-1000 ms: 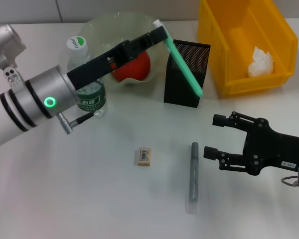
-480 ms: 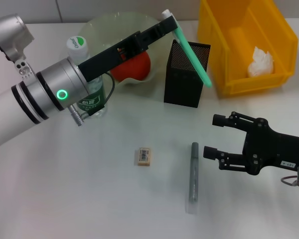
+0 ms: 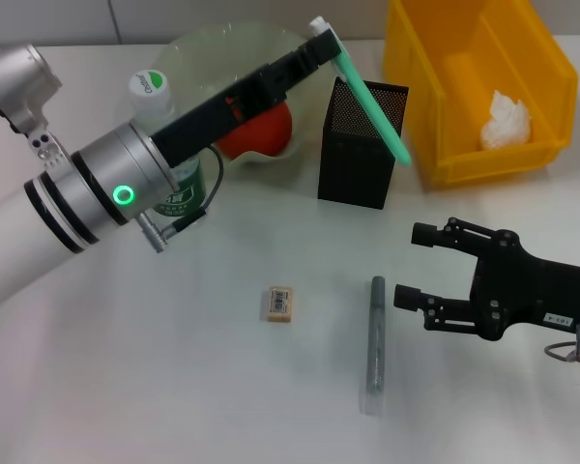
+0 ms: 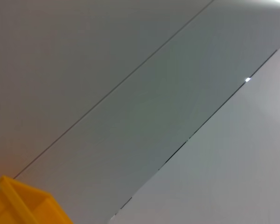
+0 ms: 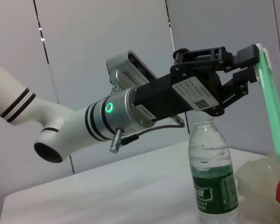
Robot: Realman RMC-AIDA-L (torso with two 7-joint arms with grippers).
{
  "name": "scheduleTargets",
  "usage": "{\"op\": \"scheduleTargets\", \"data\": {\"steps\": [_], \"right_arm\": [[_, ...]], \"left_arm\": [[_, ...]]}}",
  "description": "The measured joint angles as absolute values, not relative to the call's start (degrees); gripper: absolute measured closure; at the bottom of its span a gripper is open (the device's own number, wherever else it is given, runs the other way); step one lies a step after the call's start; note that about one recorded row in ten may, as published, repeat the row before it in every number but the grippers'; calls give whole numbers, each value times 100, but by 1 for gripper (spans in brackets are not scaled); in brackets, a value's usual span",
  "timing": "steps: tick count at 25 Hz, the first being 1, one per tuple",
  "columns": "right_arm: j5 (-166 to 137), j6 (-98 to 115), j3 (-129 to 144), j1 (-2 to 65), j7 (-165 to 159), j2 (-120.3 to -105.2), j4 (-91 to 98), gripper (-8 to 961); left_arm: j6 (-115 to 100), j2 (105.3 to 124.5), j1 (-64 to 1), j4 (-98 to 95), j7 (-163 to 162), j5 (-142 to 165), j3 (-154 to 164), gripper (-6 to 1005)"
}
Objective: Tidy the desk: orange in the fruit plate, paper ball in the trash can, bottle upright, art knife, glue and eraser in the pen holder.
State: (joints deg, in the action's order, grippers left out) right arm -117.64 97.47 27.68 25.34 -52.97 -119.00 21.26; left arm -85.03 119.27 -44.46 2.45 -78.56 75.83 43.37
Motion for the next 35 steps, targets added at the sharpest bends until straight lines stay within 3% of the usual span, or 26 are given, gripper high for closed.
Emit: {"op": "scheduleTargets", "data": {"steps": [19, 35], "right_arm": [[-11768, 9747, 2768, 2487, -5266, -11900, 2127, 160], [-11753, 9747, 2768, 2491, -5358, -11909, 2065, 162]], "left_arm": [[-8857, 11926, -4202, 706, -5506, 7666, 4190, 808], [-8726, 11927, -4207, 1883, -2944, 9052, 1653, 808]]}}
